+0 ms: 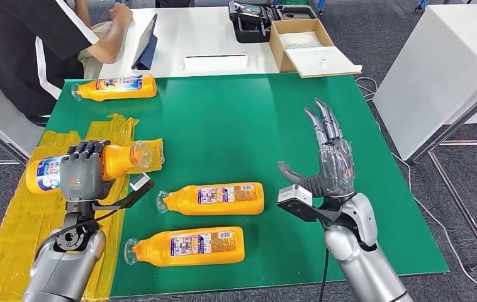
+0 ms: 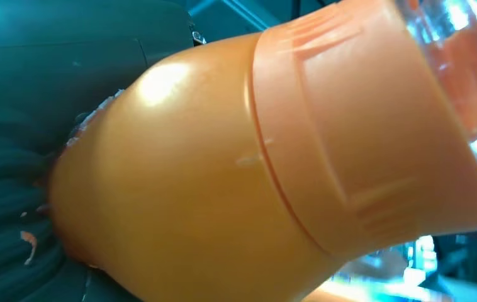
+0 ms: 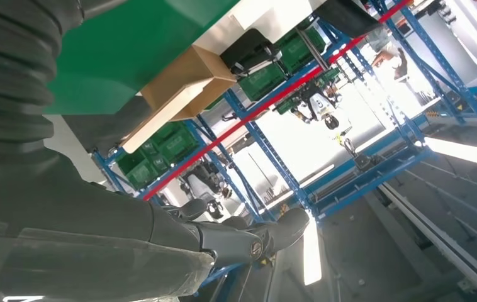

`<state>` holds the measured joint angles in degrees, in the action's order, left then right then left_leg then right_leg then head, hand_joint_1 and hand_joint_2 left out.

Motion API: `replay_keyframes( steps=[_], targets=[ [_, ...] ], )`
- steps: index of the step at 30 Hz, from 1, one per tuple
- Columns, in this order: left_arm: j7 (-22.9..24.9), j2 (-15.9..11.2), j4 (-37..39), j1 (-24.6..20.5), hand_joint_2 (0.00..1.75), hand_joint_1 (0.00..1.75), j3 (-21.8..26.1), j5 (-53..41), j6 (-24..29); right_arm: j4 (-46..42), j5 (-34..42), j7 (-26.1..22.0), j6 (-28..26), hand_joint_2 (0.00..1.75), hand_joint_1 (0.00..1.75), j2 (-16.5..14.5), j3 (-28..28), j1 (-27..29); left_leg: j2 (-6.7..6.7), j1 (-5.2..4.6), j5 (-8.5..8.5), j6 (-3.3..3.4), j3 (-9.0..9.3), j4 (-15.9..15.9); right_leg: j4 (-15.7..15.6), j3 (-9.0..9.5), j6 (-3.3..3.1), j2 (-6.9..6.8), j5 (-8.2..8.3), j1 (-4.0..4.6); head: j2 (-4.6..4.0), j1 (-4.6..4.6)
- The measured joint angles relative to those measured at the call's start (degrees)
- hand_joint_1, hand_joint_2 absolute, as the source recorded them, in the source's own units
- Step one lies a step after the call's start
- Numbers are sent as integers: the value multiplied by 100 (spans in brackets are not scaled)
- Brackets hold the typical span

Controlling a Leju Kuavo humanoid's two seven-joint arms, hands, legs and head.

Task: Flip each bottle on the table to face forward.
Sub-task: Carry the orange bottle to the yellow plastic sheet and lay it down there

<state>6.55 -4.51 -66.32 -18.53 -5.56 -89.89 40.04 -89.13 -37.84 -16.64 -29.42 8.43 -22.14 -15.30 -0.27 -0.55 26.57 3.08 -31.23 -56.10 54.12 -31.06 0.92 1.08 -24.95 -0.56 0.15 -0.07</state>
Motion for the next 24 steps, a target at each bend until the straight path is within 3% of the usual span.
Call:
replay_keyframes(
  steps=[15, 24],
  targets=[
    [241, -50, 1427, -330, 175, 175, -17, 4, -143, 81, -163, 88, 117, 175, 0, -65, -114, 127, -1, 0, -1, 0, -1, 0, 0, 0, 0, -2, 0, 0, 0, -1],
    [392, -88, 1588, -547, 175, 175, 198, 50, -829, 209, -184, 108, 163, 175, 0, -106, -157, 124, -2, 1, -1, -1, -3, 0, 1, 0, 0, -2, 0, 0, 0, -1]
  ],
)
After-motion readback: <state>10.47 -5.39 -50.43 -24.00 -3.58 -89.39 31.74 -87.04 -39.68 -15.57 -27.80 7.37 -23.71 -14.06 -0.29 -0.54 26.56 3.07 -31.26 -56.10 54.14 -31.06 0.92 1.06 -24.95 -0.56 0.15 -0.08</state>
